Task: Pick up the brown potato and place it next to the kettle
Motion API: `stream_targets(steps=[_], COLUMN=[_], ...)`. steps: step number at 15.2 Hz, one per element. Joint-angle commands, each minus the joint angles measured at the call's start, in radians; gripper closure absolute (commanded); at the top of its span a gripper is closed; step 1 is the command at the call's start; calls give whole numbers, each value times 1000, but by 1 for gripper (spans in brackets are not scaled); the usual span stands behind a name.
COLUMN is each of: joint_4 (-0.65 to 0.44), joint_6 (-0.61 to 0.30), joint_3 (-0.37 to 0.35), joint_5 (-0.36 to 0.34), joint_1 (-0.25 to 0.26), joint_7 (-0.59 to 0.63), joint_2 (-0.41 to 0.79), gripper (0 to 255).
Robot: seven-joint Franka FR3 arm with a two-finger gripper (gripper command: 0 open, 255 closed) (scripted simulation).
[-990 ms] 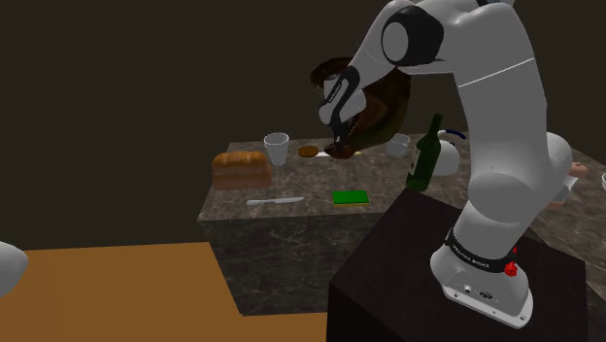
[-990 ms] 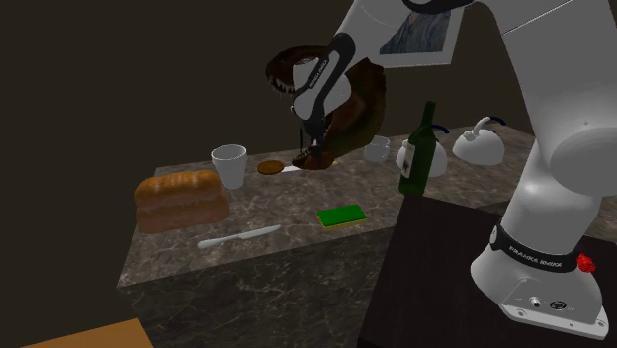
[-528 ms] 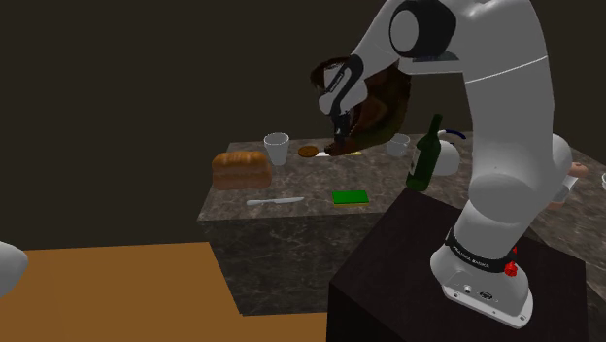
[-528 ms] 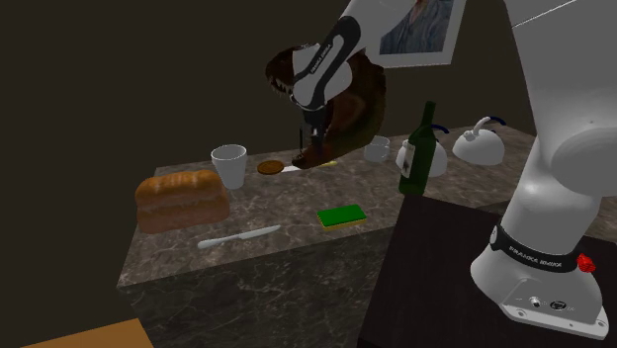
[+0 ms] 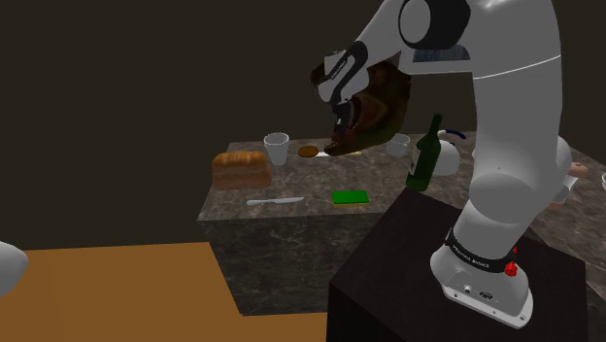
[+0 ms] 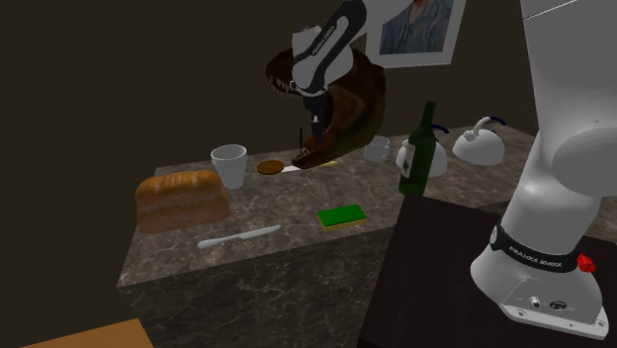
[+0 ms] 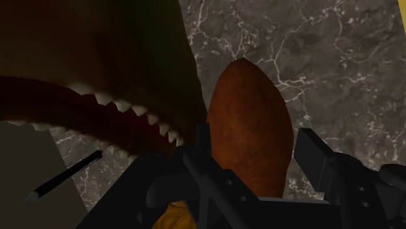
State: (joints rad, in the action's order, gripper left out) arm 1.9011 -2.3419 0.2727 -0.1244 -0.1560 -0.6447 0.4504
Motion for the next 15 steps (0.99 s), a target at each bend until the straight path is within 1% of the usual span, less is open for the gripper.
stream_targets(steps=[1,15], joint_4=[-1,-54], joint_6=[20,173], joint_3=[2,11], joint_5=[-3,-16], joint_1=[3,14], joint_7=[-1,-16], joint_2=[-18,-122], gripper=[255,255])
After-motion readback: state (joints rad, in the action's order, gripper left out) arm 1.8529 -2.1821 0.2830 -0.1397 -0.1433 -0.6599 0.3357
